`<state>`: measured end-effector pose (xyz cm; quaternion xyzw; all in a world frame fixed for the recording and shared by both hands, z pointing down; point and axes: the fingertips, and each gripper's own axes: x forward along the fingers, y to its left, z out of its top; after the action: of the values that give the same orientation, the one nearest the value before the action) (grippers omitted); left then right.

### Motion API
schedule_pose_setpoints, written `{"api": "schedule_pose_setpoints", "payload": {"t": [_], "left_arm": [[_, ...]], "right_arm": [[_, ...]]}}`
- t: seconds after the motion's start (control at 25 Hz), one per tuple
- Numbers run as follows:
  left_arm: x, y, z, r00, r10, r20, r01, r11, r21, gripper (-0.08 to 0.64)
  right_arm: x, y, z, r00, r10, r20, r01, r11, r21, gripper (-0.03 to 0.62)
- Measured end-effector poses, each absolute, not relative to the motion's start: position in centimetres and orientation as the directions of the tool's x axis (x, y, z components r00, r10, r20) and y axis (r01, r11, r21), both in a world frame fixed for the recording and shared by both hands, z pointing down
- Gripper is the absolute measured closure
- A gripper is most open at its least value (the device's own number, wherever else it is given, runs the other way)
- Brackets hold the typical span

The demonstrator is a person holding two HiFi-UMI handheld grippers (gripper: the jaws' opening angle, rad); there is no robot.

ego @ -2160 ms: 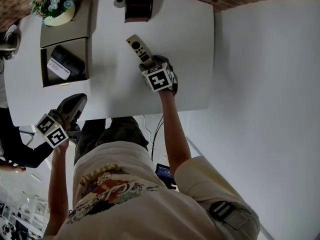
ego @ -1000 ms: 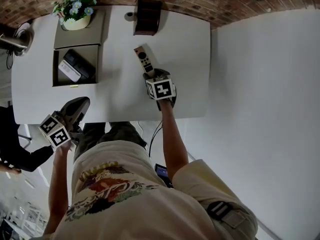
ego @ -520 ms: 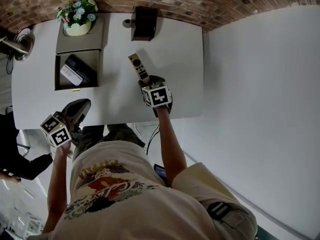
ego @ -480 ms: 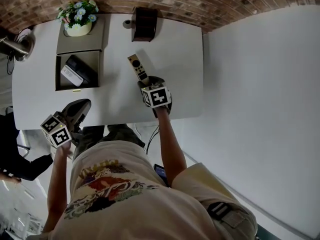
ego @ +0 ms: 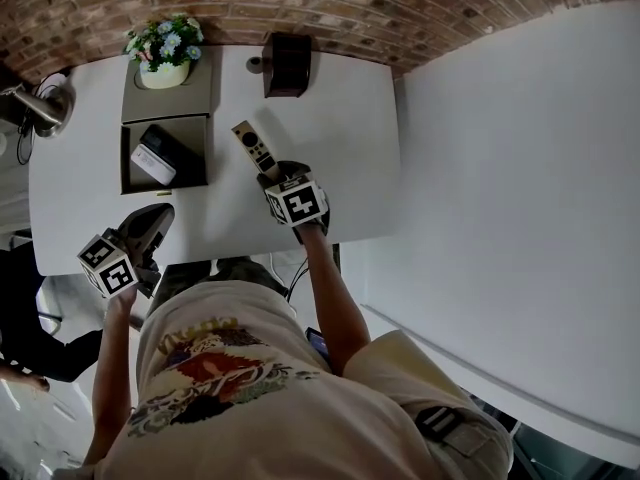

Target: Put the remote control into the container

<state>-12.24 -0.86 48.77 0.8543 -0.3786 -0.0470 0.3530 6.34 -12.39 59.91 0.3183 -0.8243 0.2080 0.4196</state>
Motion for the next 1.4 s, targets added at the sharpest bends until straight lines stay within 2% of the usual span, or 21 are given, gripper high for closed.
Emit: {"api": "schedule_pose_setpoints", "payload": {"t": [0.68, 1.4], "left_arm": [[-19.4, 0.7, 48.8, 0.681, -0.711, 0.175, -0.645, -0.469, 0.603, 0.555], [-24.4, 3.9, 51.3, 0.604, -0.768, 0.213, -0.681, -0.359, 0.639, 0.555]], "right_arm": [[-4.5, -9.6, 59.2, -0.502, -0.308, 0.808, -0.619, 0.78, -0.087, 0.383], [-12.6, -9.0, 62.4, -0.523, -0.2, 0.829, -0.513, 0.85, -0.118, 0.383]]}}
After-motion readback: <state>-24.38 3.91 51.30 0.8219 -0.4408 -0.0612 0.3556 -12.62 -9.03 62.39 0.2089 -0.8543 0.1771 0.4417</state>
